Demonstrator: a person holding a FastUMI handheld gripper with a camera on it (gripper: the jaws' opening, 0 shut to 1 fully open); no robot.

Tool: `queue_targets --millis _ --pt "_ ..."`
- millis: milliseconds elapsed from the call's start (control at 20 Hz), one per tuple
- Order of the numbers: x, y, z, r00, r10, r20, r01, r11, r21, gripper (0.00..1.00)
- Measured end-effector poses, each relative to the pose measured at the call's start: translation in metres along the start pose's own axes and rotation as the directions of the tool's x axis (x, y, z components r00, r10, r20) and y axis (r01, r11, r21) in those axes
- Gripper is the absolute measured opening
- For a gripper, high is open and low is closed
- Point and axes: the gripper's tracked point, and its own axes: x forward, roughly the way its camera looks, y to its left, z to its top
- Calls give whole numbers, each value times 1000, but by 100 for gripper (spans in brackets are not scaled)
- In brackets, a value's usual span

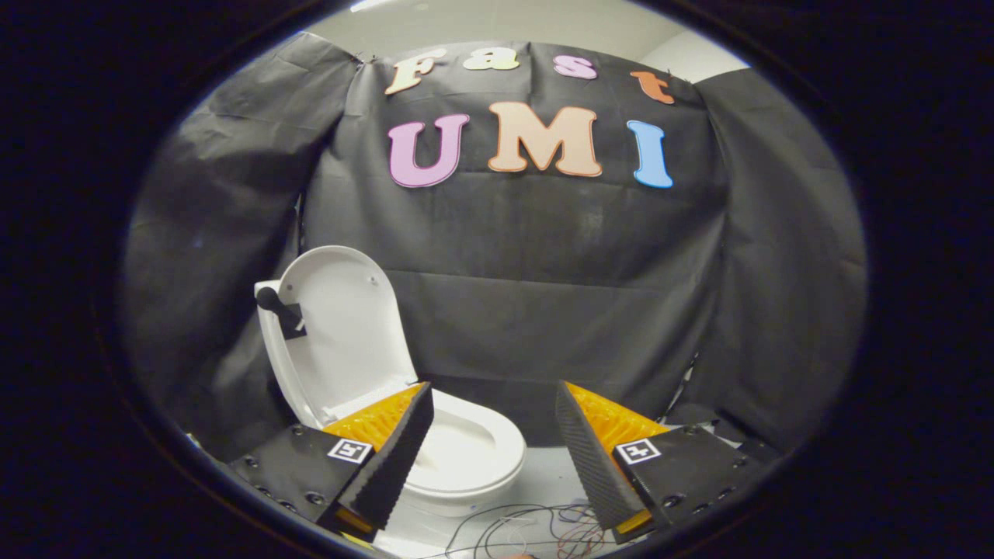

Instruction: Open the toilet lid.

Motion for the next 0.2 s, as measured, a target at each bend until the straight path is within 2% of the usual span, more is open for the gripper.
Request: queue_targets --millis 200 --pt "-18 7 -8 999 42 -33 -42 999 -1 98"
